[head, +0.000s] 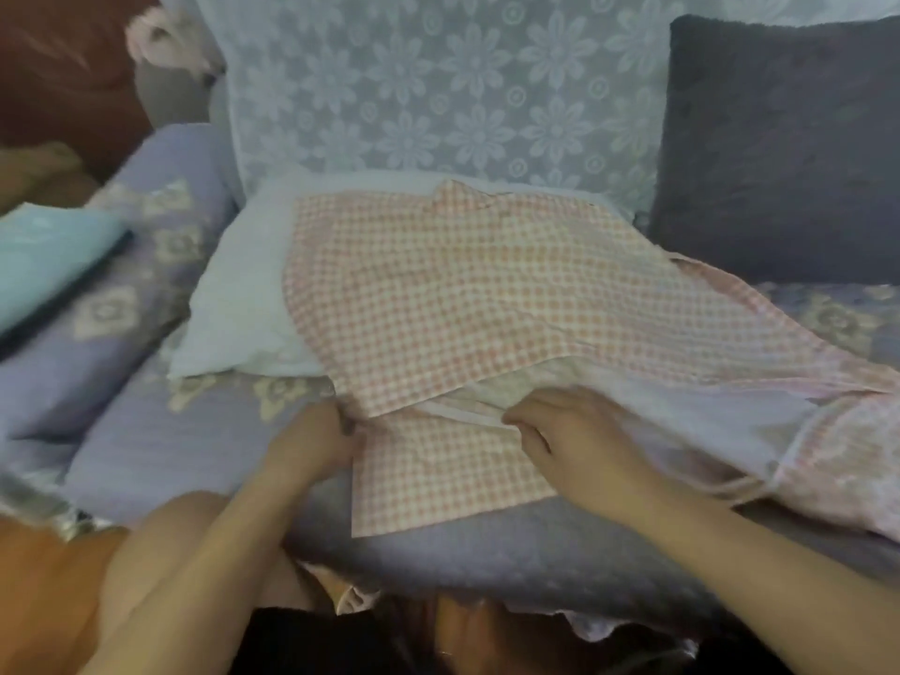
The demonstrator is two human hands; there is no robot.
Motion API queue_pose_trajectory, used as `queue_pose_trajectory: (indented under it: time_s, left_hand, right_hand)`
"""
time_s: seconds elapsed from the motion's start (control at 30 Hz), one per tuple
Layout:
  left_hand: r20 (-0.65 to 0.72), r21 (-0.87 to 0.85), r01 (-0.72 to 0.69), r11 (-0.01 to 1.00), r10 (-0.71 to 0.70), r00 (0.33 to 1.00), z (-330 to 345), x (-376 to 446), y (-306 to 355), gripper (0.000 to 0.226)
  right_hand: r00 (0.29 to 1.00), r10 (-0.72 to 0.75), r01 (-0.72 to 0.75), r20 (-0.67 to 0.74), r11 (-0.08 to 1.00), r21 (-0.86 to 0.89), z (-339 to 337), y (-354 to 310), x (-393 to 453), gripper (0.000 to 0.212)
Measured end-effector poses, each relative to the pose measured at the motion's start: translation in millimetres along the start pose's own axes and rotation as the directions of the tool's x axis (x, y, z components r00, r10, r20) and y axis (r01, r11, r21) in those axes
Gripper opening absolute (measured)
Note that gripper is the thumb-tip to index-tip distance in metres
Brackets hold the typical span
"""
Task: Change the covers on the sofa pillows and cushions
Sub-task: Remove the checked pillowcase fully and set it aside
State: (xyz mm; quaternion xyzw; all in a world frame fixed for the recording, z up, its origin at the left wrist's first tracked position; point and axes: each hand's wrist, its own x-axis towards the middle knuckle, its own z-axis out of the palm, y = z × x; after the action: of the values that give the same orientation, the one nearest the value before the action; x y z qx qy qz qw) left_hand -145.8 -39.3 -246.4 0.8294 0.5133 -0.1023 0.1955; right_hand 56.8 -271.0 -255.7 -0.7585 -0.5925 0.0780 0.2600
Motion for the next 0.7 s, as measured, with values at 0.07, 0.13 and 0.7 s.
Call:
queue_pose_trajectory:
  time_s: [0.07,0.13,0.7]
  left_hand:
    - [0.009,-0.259,0.016,0.966,-0.014,1.0,-2.2,18.0,-10.2,0.061]
    - [-0.002,-0.555,0.032,0.831,-0.04,0.999,-9.2,26.2,-10.7,0.04]
    - [-0.001,-0.999,-0.003,0.034,0.054,0.999,-59.7,-28.6,-50.6,0.036]
  right_hand:
    - [0.995,0.051,-0.054,0.091,0.998,0.029,29.7,-25.5,3.9,0.033]
    - [0.98,0.135,-0.143,0.148,0.988,0.049,45.5,-44.7,11.7,0.04]
    - [0.937,0.333,-0.317,-0.106,0.937,0.144,51.4,-154.8,60.9,0.042]
